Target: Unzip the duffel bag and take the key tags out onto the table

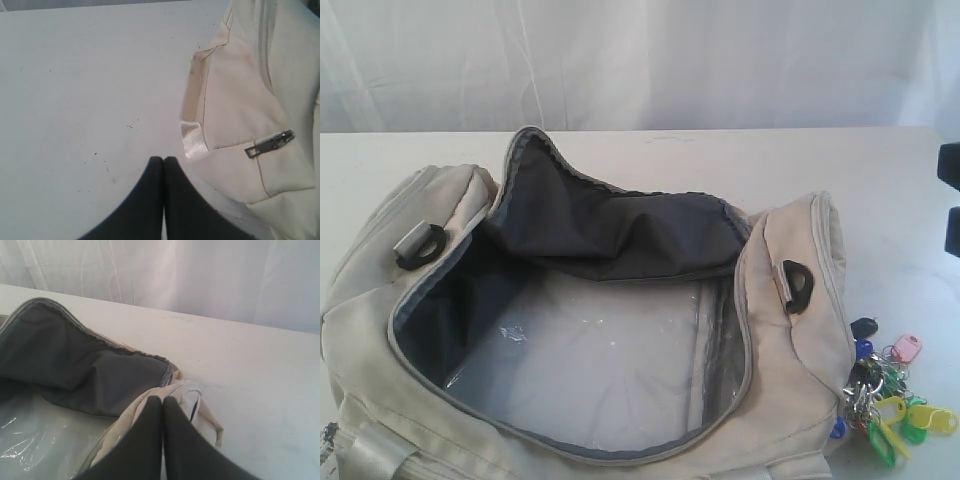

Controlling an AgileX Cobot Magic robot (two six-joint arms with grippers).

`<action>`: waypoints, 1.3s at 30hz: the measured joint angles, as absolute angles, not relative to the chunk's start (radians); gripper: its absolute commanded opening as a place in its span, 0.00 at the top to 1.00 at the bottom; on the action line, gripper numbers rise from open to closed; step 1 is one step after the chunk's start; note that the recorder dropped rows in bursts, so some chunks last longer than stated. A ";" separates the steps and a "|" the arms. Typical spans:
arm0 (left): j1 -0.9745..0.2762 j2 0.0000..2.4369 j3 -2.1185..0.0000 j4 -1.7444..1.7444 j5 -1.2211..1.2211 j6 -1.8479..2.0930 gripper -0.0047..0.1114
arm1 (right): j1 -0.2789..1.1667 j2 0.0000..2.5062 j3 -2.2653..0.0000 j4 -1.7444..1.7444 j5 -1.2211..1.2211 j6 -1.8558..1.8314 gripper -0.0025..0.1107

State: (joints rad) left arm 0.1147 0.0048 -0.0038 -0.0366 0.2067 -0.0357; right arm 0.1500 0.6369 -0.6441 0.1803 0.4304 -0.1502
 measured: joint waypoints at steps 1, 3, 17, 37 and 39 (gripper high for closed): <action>0.110 0.005 -0.004 -0.037 0.207 -0.036 0.96 | 0.150 0.637 -0.644 0.180 0.430 -0.150 0.98; 0.095 0.005 -0.004 -0.037 0.207 -0.036 0.96 | 0.150 0.637 -0.644 0.180 0.430 -0.150 0.98; 0.063 0.005 -0.004 -0.037 0.207 -0.036 0.96 | 0.150 0.637 -0.644 0.180 0.430 -0.150 0.98; 0.063 0.005 -0.004 -0.037 0.207 -0.036 0.96 | 0.150 0.637 -0.644 0.180 0.430 -0.150 0.98; 0.063 0.005 -0.004 -0.037 0.207 -0.036 0.96 | 0.150 0.635 -0.644 0.180 0.430 -0.150 0.98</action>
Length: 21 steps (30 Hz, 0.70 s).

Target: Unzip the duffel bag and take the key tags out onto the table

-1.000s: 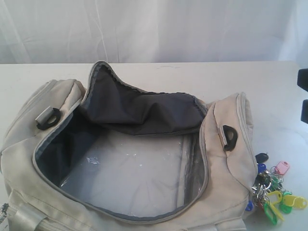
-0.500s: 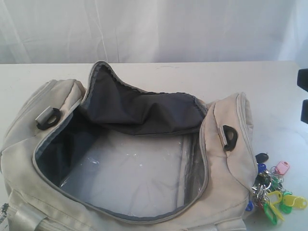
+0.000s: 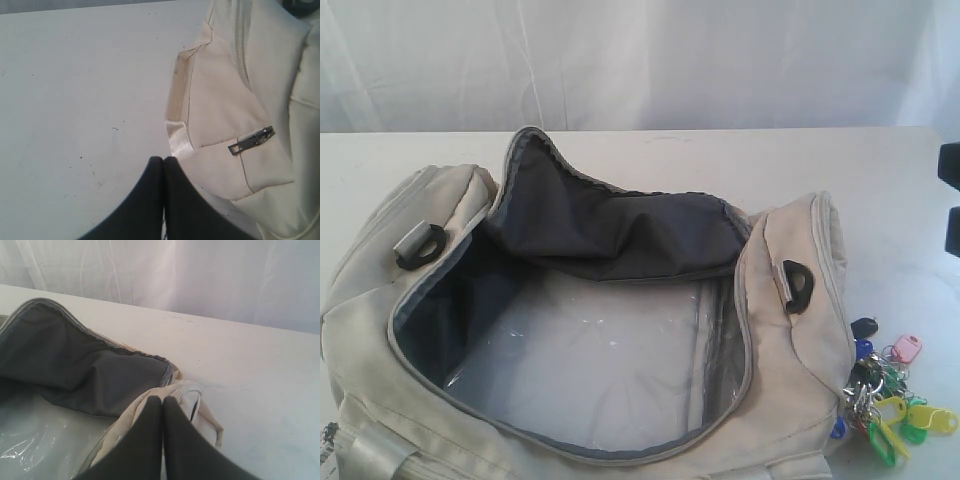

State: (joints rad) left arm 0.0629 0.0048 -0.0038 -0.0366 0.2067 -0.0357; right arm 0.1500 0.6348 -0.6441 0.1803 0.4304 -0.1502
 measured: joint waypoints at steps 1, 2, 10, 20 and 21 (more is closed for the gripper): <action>0.063 0.005 -0.004 -0.037 0.207 -0.036 0.96 | 0.150 0.633 -0.644 0.180 0.430 -0.150 0.98; 0.063 0.005 -0.004 -0.037 0.207 -0.036 0.96 | 0.150 0.626 -0.644 0.180 0.430 -0.150 0.98; 0.063 0.005 -0.004 -0.037 0.207 -0.036 0.96 | 0.028 0.466 -0.644 0.223 0.461 -0.025 0.98; 0.063 0.005 -0.004 -0.037 0.207 -0.036 0.96 | -0.109 0.052 -0.641 0.249 0.679 0.025 0.98; 0.063 0.005 -0.004 -0.037 0.207 -0.036 0.96 | -0.109 0.033 -0.632 0.249 0.675 0.008 0.98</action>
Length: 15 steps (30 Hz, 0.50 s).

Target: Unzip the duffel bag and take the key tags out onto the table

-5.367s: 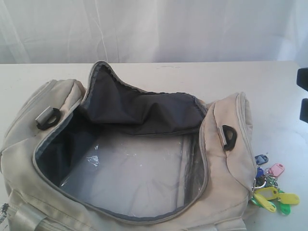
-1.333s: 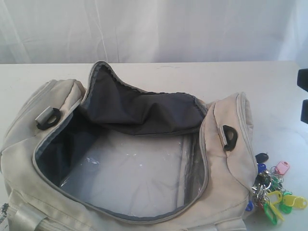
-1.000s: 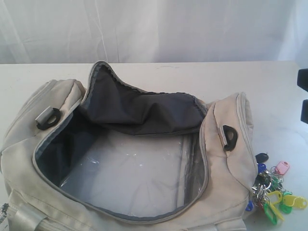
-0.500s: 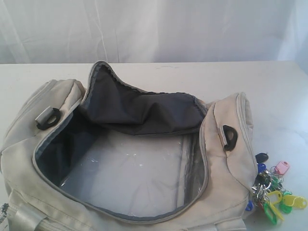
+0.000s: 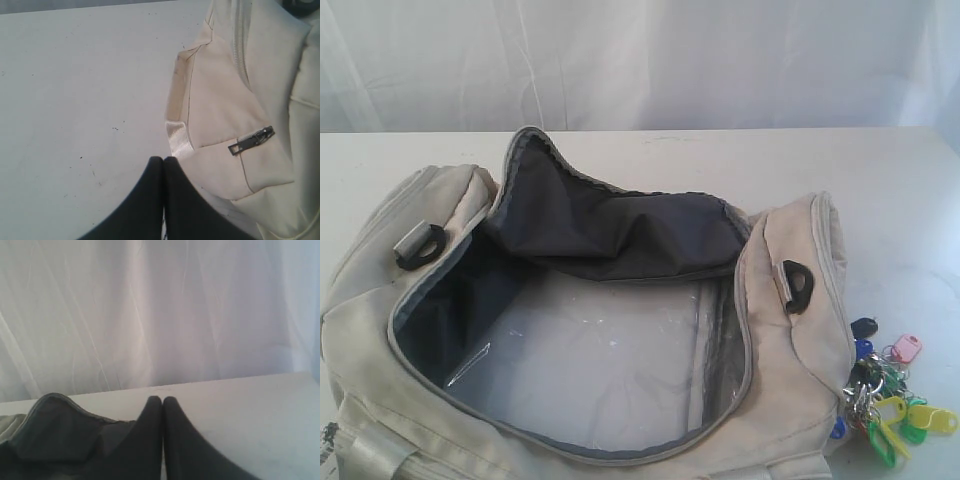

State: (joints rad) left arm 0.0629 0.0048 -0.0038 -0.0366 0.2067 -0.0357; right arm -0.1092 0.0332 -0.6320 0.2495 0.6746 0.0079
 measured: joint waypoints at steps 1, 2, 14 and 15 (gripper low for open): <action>0.063 0.005 -0.004 -0.037 0.207 -0.036 0.96 | -0.109 0.011 -0.597 0.252 0.631 -0.008 0.98; 0.063 0.005 -0.004 -0.037 0.207 -0.036 0.96 | -0.109 0.005 -0.563 0.250 0.594 -0.011 0.98; 0.063 0.005 -0.004 -0.037 0.207 -0.036 0.96 | -0.109 0.004 -0.005 0.013 0.363 -0.014 0.98; 0.063 0.005 -0.004 -0.037 0.207 -0.036 0.96 | -0.109 0.004 -0.005 0.013 0.361 -0.014 0.98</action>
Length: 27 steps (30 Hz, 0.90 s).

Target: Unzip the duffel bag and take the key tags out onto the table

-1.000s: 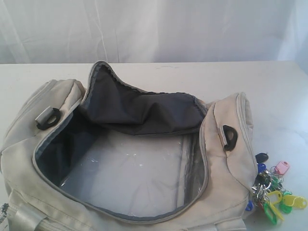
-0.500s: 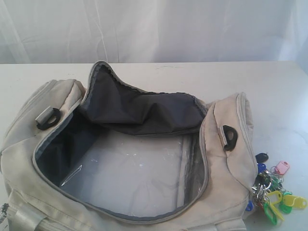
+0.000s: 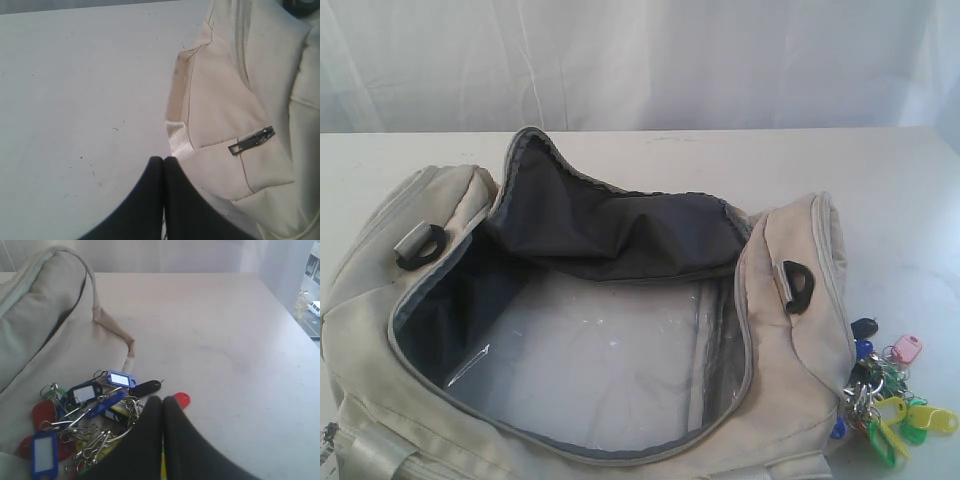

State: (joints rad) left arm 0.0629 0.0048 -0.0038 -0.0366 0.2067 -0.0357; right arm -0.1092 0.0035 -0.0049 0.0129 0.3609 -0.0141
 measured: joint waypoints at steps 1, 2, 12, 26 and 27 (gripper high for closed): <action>0.063 0.005 -0.004 -0.037 0.207 -0.036 0.96 | -0.109 0.004 -0.005 0.011 0.361 -0.014 0.98; 0.063 0.005 -0.004 -0.037 0.207 -0.036 0.96 | -0.109 0.004 -0.005 0.011 0.359 -0.014 0.98; 0.063 0.005 -0.004 -0.037 0.207 -0.036 0.96 | -0.104 0.004 -0.005 0.009 0.357 0.017 0.98; 0.063 0.005 -0.004 -0.035 0.207 -0.036 0.96 | -0.055 0.004 -0.005 0.000 0.357 0.045 0.98; 0.063 0.005 -0.004 -0.035 0.207 -0.036 0.96 | -0.048 0.004 -0.005 0.000 0.357 0.045 0.98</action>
State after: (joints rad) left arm 0.0629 0.0048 -0.0038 -0.0351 0.2067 -0.0357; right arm -0.0475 0.0035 -0.0049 0.0000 0.3567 0.0450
